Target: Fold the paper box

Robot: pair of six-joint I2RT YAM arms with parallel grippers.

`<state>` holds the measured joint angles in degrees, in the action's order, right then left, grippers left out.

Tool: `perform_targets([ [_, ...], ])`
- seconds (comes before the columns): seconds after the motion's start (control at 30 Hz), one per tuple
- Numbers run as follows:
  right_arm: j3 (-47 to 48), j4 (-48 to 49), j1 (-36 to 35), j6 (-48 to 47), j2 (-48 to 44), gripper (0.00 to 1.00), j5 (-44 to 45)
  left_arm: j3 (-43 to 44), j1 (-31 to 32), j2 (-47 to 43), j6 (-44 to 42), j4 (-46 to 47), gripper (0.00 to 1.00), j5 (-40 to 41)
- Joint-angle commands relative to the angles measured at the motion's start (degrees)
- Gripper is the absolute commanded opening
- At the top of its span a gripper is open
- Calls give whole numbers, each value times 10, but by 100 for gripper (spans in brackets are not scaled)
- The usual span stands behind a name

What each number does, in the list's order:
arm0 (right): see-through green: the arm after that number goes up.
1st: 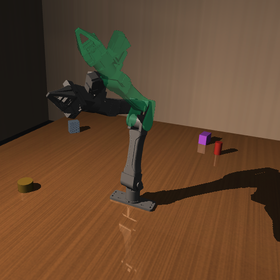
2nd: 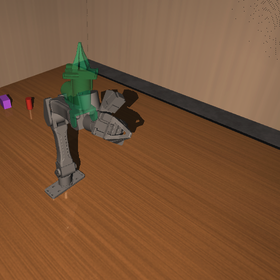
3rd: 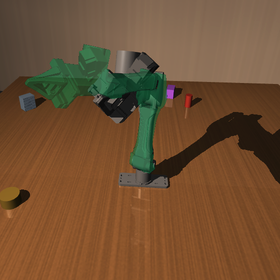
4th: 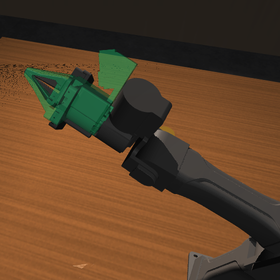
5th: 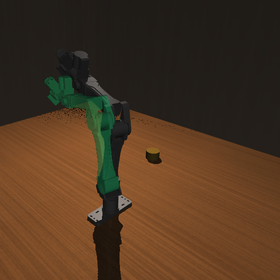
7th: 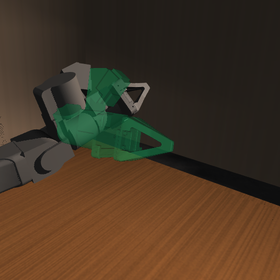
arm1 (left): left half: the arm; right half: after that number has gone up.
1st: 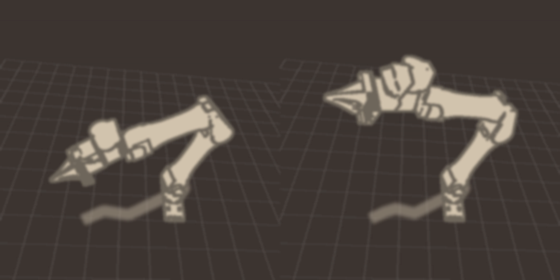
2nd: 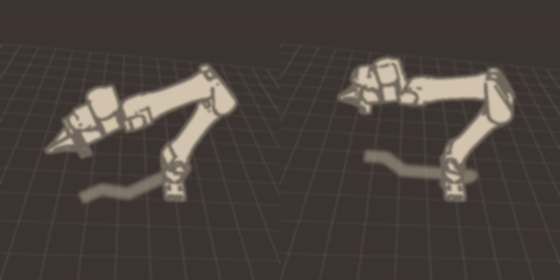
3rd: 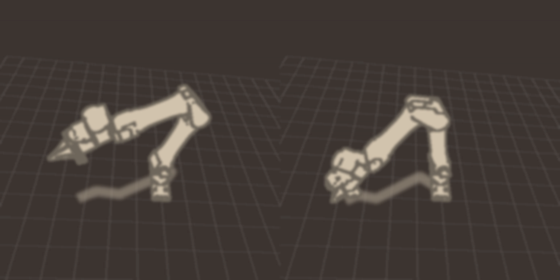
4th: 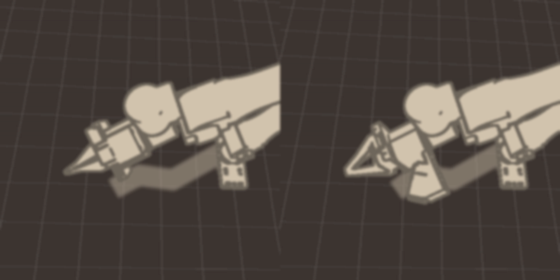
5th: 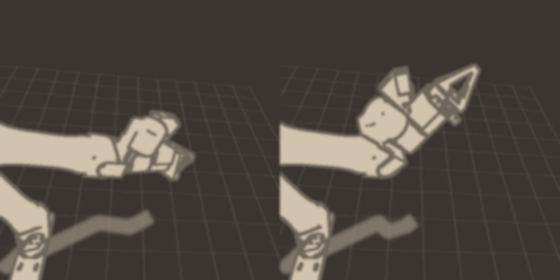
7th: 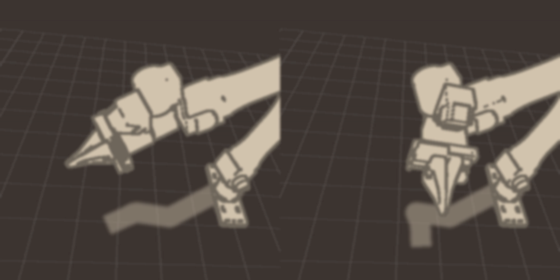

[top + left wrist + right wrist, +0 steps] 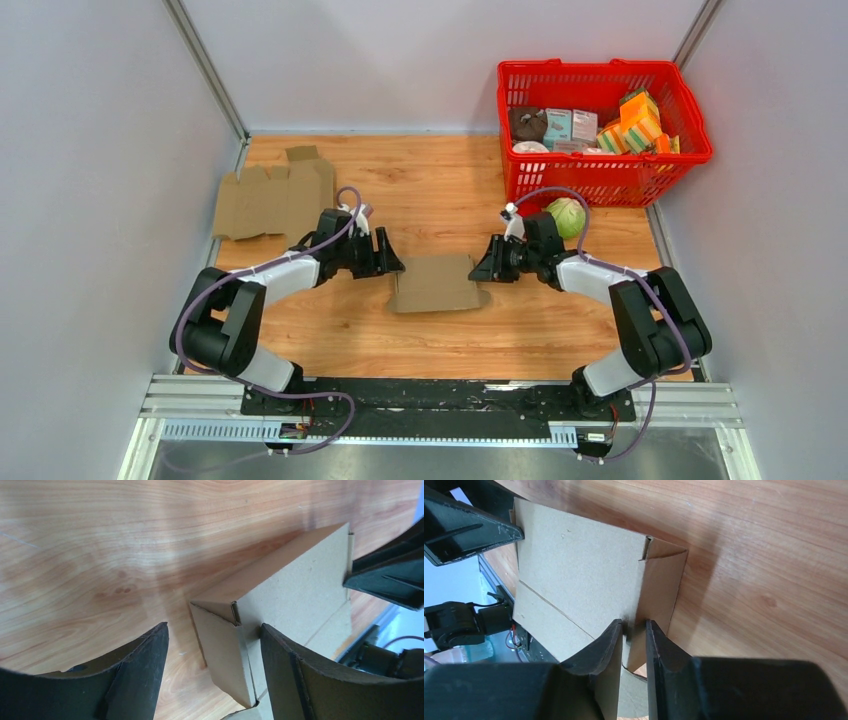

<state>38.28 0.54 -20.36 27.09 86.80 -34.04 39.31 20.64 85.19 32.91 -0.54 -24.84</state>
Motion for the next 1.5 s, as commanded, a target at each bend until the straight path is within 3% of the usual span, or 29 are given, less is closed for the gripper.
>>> perform_targets([
  [0.0,-27,39,31,18,20,24,-13,-27,-3,1,53,83,75,-64],
  [0.13,-35,49,33,21,35,24,-15,-89,-3,2,129,237,76,-97],
  [0.27,-40,57,46,31,49,22,-15,-112,-2,11,187,317,76,-121],
  [0.57,-61,97,71,55,65,22,-30,-174,-2,-70,239,307,77,-50],
  [0.93,-59,109,71,69,68,22,-38,-180,31,9,347,467,77,-74],
  [1.13,-65,100,83,67,84,22,-20,-198,32,-12,355,461,78,-49],
  [1.3,-75,117,100,73,93,22,-37,-196,33,-55,315,366,78,-23],
  [1.47,-74,117,105,74,97,22,-37,-199,40,-52,329,365,78,-16],
])
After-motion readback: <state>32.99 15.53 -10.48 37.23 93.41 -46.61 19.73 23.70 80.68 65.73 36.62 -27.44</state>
